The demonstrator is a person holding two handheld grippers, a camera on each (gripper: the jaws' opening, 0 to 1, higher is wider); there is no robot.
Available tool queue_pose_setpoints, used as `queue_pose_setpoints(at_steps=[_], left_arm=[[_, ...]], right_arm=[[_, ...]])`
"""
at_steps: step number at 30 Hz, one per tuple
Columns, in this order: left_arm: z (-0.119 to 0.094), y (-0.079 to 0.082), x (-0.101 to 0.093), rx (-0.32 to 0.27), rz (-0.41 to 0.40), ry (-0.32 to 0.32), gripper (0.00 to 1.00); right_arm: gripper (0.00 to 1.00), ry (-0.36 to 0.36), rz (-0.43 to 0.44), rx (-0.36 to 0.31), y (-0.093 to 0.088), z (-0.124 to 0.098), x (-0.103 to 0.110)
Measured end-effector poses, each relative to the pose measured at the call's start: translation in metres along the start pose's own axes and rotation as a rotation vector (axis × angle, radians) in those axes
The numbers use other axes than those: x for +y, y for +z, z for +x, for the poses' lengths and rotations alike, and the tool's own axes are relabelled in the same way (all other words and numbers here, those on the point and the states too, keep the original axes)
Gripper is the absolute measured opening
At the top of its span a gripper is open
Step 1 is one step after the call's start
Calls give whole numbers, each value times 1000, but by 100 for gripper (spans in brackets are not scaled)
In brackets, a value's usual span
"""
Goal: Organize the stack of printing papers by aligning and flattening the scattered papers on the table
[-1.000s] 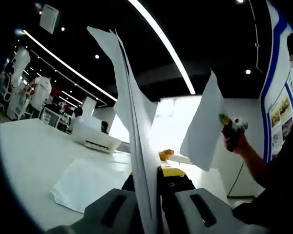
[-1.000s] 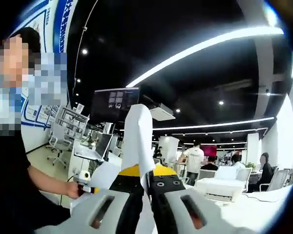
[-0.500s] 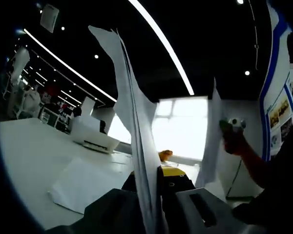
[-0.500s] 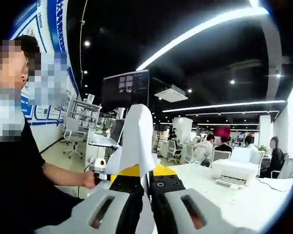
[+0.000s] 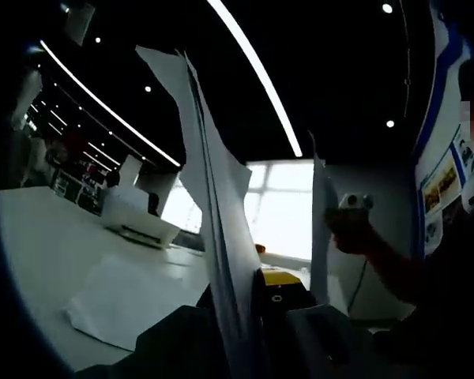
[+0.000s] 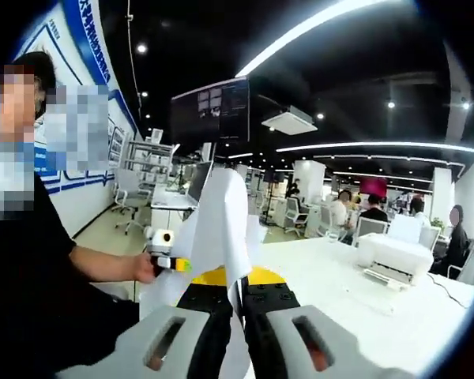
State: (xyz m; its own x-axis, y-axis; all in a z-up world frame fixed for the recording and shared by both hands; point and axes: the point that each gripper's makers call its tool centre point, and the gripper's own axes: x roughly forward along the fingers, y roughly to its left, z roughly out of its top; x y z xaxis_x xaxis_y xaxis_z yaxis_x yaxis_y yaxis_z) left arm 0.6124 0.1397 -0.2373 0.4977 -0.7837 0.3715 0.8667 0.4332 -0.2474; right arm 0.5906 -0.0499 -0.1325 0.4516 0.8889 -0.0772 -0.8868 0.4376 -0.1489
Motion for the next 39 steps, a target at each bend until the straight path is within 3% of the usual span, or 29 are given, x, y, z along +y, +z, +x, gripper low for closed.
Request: queue_pose_setpoints(at_steps=[16,22,27,33,39], left_arm=[[3,2,-8,-3,-55,-56,9],[3,2,-9,-3,-58,-60,11],[4,2,-9,1,-69,-60,13],[4,3,-9,6,-76,-62,15],[3,4,-10,5,-76,-63,16]], right_arm=[[0,-18,25,148,-29,49,-27],[0,-23,96,152,-36,66,-37],[0,-1,103,175,-42,84,-19],[0,21,102,179,-37,98,-10],[0,28,164,166,-41,106,-4]])
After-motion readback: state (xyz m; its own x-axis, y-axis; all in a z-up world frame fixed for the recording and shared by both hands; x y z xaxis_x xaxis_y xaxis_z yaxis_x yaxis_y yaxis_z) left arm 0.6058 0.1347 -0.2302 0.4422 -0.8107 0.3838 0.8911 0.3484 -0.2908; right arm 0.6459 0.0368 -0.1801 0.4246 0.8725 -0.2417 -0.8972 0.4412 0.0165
